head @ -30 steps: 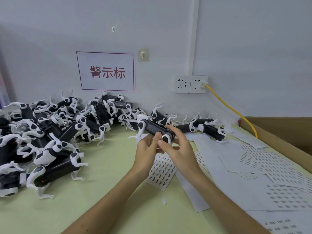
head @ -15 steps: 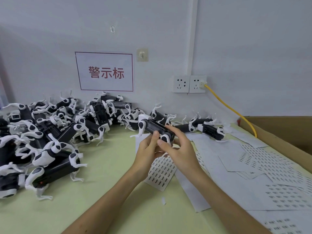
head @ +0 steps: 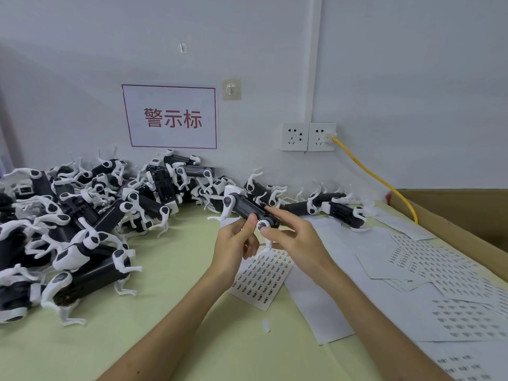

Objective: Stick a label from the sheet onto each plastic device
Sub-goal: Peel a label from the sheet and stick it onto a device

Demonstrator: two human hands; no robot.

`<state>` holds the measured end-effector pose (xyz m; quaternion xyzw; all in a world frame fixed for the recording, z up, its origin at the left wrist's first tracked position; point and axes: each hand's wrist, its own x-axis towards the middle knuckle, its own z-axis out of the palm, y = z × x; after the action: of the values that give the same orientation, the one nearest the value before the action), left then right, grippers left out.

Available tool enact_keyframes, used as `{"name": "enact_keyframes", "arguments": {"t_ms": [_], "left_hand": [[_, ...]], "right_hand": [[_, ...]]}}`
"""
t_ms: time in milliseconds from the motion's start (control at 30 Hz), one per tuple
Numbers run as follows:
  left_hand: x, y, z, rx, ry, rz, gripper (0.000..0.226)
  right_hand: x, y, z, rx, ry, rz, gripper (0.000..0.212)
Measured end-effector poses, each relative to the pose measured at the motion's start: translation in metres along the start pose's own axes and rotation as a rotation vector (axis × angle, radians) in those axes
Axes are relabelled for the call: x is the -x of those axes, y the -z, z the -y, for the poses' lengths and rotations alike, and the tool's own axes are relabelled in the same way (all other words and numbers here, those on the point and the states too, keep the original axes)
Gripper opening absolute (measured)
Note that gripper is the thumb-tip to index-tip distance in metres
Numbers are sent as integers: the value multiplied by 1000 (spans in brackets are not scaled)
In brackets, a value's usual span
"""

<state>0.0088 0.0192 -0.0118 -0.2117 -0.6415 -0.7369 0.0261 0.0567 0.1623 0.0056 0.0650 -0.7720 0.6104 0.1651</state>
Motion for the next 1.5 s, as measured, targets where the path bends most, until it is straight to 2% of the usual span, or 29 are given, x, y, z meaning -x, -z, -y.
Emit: {"name": "enact_keyframes", "arguments": {"t_ms": [67,167,200,367,433,533,600,700,767,867,900,933,1033,1100,1167,1267,1333,1433,1500], "left_hand": [[0,-1,1,-44,5,2,50],[-1,2,5,-128,-25,-13,43],[-2,4,6,-163,-49,-22,40],[-6,6,8,-234,-108,-39,37],[-7,6,9,-243,-83,-81,37],[-9,11,10,-223,-31,-216,30],[-12,16,9,-182,-25,-343,21],[-17,25,4,-33,-17,-560,15],[-21,32,-3,164,20,-675,16],[-27,50,-15,364,61,-779,24],[-28,57,-17,305,-5,-813,25],[-28,65,-19,124,-104,-853,28],[-28,88,-22,-774,-352,-974,46],[-30,101,-25,-1072,-308,-1007,53],[-31,115,-22,-1180,-111,-951,62],[-30,137,-15,-1331,189,-766,74],[-32,146,-14,-1429,237,-682,73],[-40,156,-22,-1450,264,-720,68],[-48,166,-31,-1455,311,-683,64]], "right_hand": [[-2,4,0,-23,-29,20,48],[-5,10,2,-147,-109,-1,24],[-7,13,2,-230,-164,-29,22],[-12,42,0,-645,-419,-206,27],[-14,64,2,-822,-382,-327,22],[-13,110,8,-1026,-108,-502,20],[-6,143,5,-1112,33,-666,34],[8,164,-5,-1094,-21,-874,61],[10,158,-7,-1016,-128,-941,58],[6,138,1,-982,-208,-879,44],[4,133,4,-959,-213,-849,42],[2,128,5,-930,-210,-818,42],[-1,119,6,-854,-208,-760,38],[-1,116,5,-834,-220,-739,30],[-2,115,5,-835,-231,-721,29],[-3,113,5,-852,-243,-704,29],[-3,113,5,-850,-250,-689,28],[-5,112,4,-844,-259,-677,28],[-7,111,4,-842,-262,-671,28]]}}
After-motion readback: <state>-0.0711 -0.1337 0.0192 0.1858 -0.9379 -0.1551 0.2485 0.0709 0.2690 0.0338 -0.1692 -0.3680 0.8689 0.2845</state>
